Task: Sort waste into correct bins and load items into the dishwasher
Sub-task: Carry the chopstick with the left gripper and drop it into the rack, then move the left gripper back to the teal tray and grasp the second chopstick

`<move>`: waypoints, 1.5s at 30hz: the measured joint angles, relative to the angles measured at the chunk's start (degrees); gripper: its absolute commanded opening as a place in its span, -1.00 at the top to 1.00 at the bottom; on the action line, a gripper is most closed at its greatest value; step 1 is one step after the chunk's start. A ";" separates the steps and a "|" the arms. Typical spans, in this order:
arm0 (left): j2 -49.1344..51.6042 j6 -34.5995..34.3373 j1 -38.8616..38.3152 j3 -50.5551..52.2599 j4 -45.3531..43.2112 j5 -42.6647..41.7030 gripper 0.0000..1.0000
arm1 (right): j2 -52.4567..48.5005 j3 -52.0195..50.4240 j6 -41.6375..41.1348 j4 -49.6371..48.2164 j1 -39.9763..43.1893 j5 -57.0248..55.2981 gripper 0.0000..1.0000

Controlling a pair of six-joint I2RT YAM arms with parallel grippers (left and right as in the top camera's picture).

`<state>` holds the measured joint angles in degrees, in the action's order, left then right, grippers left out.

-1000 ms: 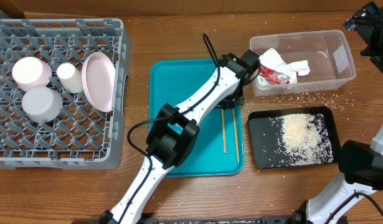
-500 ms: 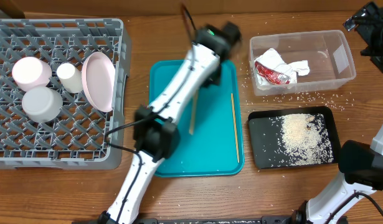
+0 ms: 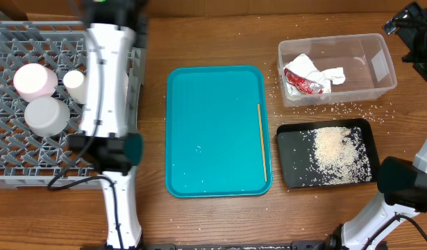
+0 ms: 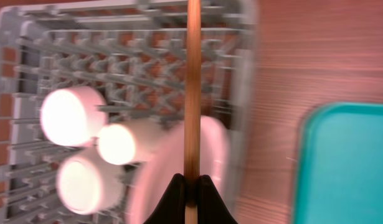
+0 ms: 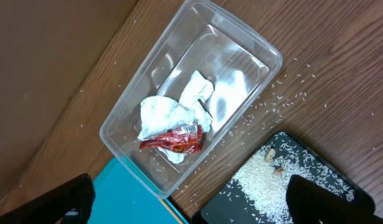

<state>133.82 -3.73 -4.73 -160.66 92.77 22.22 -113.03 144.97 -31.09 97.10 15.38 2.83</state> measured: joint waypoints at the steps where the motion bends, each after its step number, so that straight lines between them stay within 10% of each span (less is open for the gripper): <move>1: 0.00 1.42 1.88 0.00 -0.46 -0.94 0.92 | 0.00 0.00 0.02 0.02 0.00 -0.04 -1.00; 18: -0.09 21.75 18.69 2.05 -9.14 -27.30 0.92 | 0.00 0.00 0.02 0.00 0.00 -0.02 -1.00; 30: 4.76 20.28 18.60 7.65 -13.79 -32.57 0.89 | 0.00 0.00 0.02 0.04 0.00 0.00 -1.00; 34: 7.28 19.26 18.60 7.82 -13.75 -32.79 0.06 | 0.00 0.00 0.02 0.00 0.00 -0.02 -1.00; 36: 7.56 18.95 18.60 8.02 -13.73 -32.76 -1.00 | 0.00 0.00 0.00 0.02 0.00 -0.02 -1.00; 45: 7.06 18.45 18.60 7.65 -11.96 -32.94 -1.00 | 0.00 0.00 0.00 0.02 0.00 -0.02 -1.00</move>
<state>140.88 14.72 13.87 -153.01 80.82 -10.72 -113.03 144.97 -31.09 97.12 15.38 2.81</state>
